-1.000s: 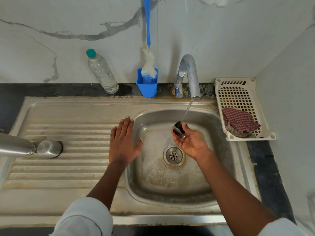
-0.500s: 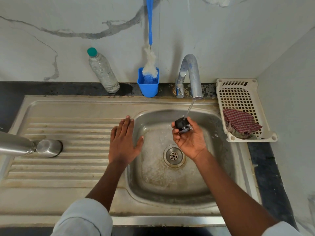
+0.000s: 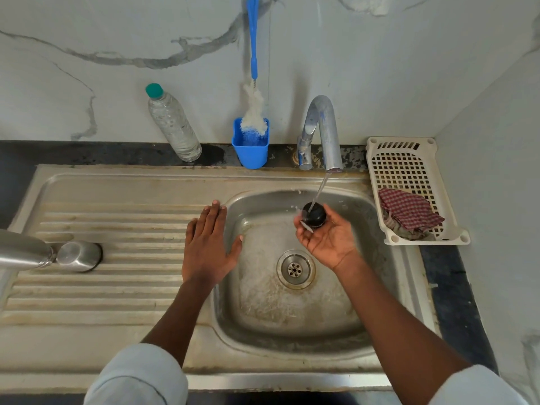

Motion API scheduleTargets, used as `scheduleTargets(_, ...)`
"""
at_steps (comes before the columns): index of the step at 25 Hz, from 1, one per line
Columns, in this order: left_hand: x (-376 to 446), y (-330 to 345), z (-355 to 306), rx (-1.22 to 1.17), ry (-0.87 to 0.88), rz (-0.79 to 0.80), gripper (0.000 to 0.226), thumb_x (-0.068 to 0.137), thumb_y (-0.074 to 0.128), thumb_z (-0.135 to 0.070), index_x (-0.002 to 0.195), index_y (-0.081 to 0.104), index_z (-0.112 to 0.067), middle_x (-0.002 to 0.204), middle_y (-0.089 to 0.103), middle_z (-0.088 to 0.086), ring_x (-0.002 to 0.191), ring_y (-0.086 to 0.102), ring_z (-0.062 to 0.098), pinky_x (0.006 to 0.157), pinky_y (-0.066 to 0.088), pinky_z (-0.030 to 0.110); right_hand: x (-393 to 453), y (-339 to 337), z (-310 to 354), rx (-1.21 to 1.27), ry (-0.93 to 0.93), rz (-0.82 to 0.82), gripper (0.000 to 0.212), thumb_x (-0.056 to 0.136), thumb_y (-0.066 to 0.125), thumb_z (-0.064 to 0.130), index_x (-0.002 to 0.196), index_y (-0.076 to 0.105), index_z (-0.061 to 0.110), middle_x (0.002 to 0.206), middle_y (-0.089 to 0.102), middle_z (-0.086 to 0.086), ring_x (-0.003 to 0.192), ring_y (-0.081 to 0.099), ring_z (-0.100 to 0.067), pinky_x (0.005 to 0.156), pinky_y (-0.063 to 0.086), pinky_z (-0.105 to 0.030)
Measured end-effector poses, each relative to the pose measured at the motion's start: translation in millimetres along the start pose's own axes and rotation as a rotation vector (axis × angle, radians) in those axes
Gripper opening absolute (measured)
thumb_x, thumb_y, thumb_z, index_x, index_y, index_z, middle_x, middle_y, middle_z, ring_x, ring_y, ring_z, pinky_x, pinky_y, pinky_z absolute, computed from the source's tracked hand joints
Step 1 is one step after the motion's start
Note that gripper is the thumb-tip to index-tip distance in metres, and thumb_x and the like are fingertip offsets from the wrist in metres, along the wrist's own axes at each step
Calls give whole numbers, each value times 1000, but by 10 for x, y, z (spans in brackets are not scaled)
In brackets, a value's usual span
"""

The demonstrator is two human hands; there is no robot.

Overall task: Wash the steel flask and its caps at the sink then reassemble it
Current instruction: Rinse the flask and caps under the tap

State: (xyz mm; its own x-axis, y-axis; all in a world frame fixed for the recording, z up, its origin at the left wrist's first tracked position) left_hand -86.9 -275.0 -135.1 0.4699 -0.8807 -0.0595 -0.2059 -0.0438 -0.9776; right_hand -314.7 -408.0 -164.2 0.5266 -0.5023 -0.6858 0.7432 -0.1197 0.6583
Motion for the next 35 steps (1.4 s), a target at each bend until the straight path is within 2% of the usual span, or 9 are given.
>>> scheduleTargets(6,-2,-1,6,-2,-1,0,81,103,37,-66,167,23,-18,176,15,2,162,14,22,131,16,49,73,153,-78,166,55,91,51,99,61,51,118,63,4,102,67,-16,77,64,-20,58,54,-26)
scheduleTargets(12,5,-21,-14,0,-3,-3,82,103,33,-69,166,23,-18,176,15,2,162,15,22,131,14,47,43,304,-60,212,0,93,54,90,77,37,125,60,0,111,68,-23,96,70,-31,77,63,-32)
scheduleTargets(15,6,-19,-11,4,0,0,83,103,33,-70,167,23,-18,176,15,2,162,14,23,131,14,48,68,324,7,398,-34,57,44,99,67,33,125,57,-2,120,67,-32,106,70,-46,86,63,-44)
scheduleTargets(18,-1,-20,-11,3,0,-4,83,103,34,-70,166,23,-17,176,16,3,162,15,23,130,15,48,61,448,-21,365,-1,84,53,103,55,48,125,56,0,116,69,-29,103,72,-44,77,65,-43)
scheduleTargets(21,-9,-23,-17,0,5,-9,83,103,35,-70,166,23,-17,175,16,3,162,15,23,130,14,47,-76,408,-116,170,76,113,57,94,69,54,120,61,4,107,70,-17,91,70,-27,65,61,-32)
scheduleTargets(25,-5,-19,-24,5,15,-14,84,103,35,-70,167,22,-18,176,15,3,162,14,23,131,14,48,-241,96,-216,55,129,11,50,96,68,44,122,59,2,107,69,-22,79,66,-25,60,57,-29)
scheduleTargets(28,-6,-10,-21,13,26,-24,84,103,32,-71,167,21,-17,176,15,3,162,14,23,131,15,48,-161,43,-110,201,32,-54,46,100,64,37,129,57,2,119,68,-27,95,69,-31,76,58,-33)
scheduleTargets(33,2,2,4,-21,37,-20,83,102,31,-72,166,23,-18,175,17,2,162,14,22,130,16,49,-272,342,47,-443,-302,-6,52,85,71,-12,131,64,12,133,68,-13,123,67,-27,103,55,-35)
scheduleTargets(35,13,-6,15,-72,32,-28,80,102,31,-72,163,32,-20,173,24,2,160,21,21,129,19,48,-328,277,130,-280,-344,42,56,84,66,-18,134,61,9,135,66,-14,125,64,-27,102,55,-32)
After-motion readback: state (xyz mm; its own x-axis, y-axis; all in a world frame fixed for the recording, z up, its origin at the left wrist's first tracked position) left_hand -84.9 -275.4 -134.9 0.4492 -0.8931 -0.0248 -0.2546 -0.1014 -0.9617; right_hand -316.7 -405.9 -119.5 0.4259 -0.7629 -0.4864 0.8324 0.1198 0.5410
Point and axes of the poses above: each hand's wrist, its own x-axis towards the middle knuckle, its own y-axis out of the palm, z = x × y, the point moved 8 cm from there along x, towards the middle knuckle
